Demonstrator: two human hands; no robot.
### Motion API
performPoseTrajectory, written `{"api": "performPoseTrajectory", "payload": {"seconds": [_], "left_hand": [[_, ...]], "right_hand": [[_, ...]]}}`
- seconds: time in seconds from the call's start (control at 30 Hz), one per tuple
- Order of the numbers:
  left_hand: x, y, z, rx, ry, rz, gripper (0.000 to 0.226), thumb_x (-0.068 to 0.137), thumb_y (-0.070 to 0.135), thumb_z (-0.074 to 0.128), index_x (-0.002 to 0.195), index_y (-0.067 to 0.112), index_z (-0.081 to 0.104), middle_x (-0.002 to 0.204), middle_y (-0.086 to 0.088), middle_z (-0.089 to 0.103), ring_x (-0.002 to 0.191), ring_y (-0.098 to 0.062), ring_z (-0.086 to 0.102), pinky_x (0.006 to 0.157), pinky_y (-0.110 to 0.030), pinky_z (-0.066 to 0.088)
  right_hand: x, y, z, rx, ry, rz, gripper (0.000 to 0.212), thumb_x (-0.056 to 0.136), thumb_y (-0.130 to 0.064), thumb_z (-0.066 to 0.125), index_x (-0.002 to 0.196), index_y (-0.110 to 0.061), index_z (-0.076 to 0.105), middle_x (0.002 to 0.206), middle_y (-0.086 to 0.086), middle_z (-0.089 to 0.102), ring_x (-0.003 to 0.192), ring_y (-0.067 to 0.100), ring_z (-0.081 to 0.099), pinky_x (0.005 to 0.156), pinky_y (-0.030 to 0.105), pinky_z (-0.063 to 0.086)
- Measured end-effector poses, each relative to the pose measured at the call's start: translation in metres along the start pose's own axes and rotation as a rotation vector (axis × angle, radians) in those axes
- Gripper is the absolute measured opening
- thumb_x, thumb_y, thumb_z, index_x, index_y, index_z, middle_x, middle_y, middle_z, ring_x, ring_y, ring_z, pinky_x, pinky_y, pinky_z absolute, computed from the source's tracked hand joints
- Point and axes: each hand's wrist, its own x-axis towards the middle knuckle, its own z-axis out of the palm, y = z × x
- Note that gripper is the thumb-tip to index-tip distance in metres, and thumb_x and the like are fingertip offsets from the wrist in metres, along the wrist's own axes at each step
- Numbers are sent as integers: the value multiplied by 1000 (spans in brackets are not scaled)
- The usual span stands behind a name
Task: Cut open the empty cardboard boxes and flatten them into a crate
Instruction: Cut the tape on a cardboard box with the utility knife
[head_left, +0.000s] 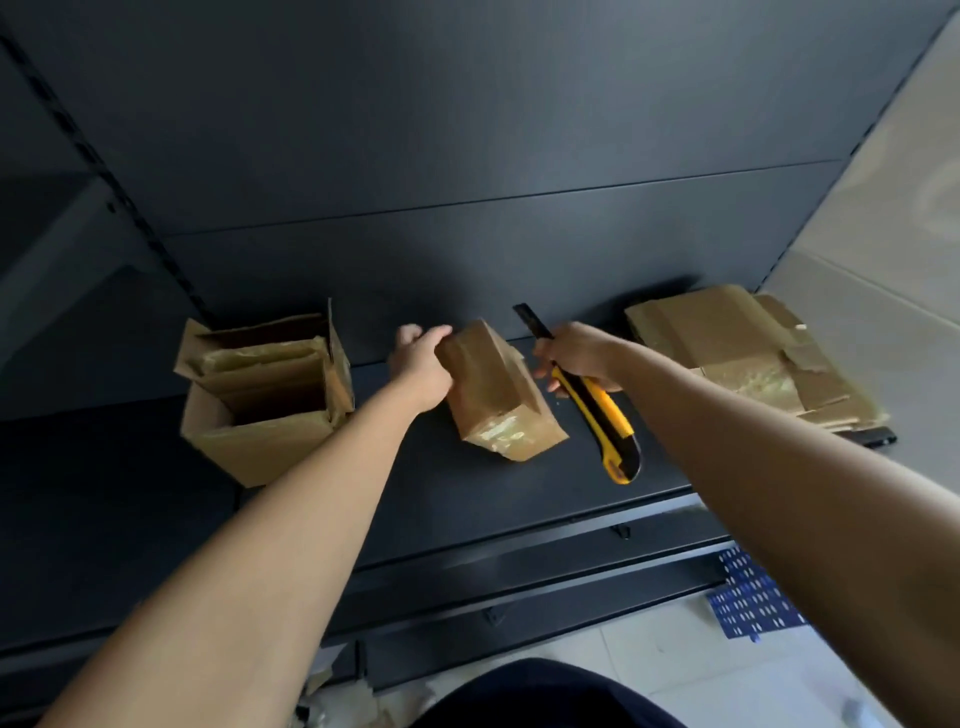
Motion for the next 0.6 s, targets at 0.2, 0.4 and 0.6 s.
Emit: {"api": "performPoseTrajectory", "payload": {"seconds": [0.2, 0.4, 0.6], "left_hand": [[-16, 9, 27, -371, -163, -251, 79, 79, 65, 55, 133, 10, 41, 136, -10, 49, 118, -28, 51, 100, -44, 43], [-12, 29, 36, 2, -244, -128, 130, 57, 53, 83, 148, 2, 5, 154, -14, 15, 138, -27, 27, 103, -32, 33], [-1, 28, 12, 290, -380, 31, 110, 63, 27, 70, 151, 18, 5, 150, -3, 17, 137, -26, 27, 98, -32, 38]], "right_hand": [[5, 13, -1, 189, -50, 83, 24, 102, -15, 32, 100, 3, 48, 91, 26, 65, 70, 33, 68, 44, 26, 49], [9, 28, -7, 143, -91, 104, 29, 102, -15, 36, 92, 5, 53, 75, 21, 70, 69, 32, 71, 52, 31, 53], [11, 26, -35, -423, 280, -223, 21, 92, -18, 52, 74, -9, 58, 72, 15, 58, 63, 29, 59, 60, 36, 50]]}}
